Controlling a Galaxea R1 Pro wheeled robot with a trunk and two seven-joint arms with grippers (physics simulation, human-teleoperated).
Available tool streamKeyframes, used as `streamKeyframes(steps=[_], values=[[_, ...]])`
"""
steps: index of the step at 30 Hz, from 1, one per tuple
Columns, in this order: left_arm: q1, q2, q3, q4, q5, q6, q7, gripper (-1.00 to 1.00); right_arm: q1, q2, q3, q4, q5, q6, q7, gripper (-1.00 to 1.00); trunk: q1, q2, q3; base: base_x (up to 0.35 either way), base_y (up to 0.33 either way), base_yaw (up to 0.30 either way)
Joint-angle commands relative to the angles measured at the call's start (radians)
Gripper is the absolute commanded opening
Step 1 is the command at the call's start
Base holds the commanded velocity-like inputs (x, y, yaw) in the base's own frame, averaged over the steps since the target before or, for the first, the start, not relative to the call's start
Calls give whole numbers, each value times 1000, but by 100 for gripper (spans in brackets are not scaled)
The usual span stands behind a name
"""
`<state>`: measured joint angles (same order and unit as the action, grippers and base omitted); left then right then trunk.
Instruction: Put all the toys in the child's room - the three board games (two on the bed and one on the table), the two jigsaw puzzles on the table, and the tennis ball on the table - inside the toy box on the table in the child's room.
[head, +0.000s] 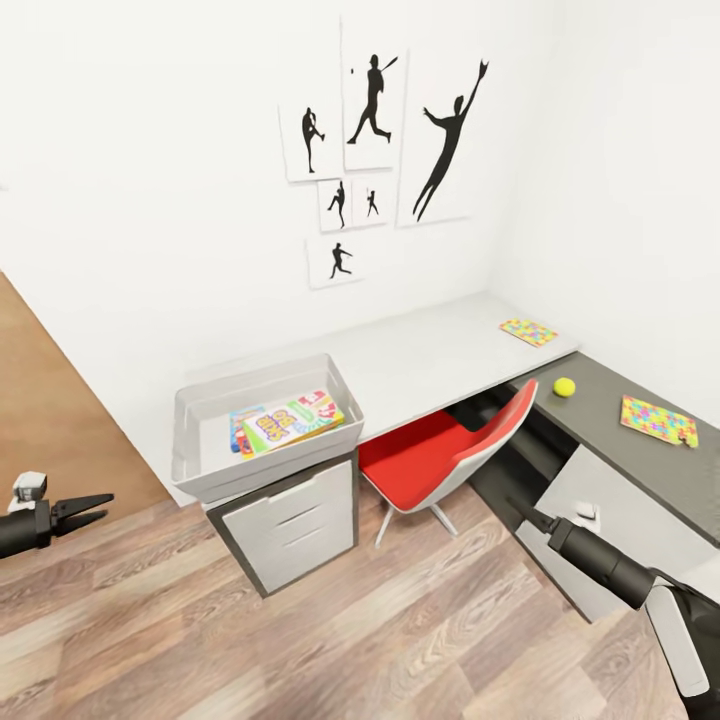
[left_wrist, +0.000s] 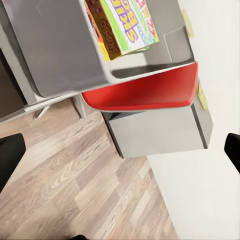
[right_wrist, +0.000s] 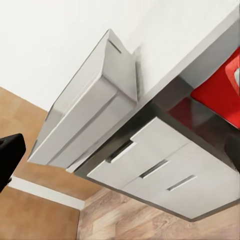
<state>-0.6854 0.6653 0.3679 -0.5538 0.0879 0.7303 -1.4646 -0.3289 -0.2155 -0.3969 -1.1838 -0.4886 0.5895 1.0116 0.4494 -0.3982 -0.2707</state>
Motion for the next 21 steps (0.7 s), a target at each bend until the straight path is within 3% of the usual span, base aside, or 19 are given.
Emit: streamKeyframes(steps=[1,21], values=[[0,2,0,0,0,11,-8,100,-1,0,0,0,-5,6,1,100,1,-2,0,0,-1,-160],[0,19,-8,0,-2,19,-23,100,-1,1,3,0,-4,-2,1,100,1,-2,30,-23,0,-109]])
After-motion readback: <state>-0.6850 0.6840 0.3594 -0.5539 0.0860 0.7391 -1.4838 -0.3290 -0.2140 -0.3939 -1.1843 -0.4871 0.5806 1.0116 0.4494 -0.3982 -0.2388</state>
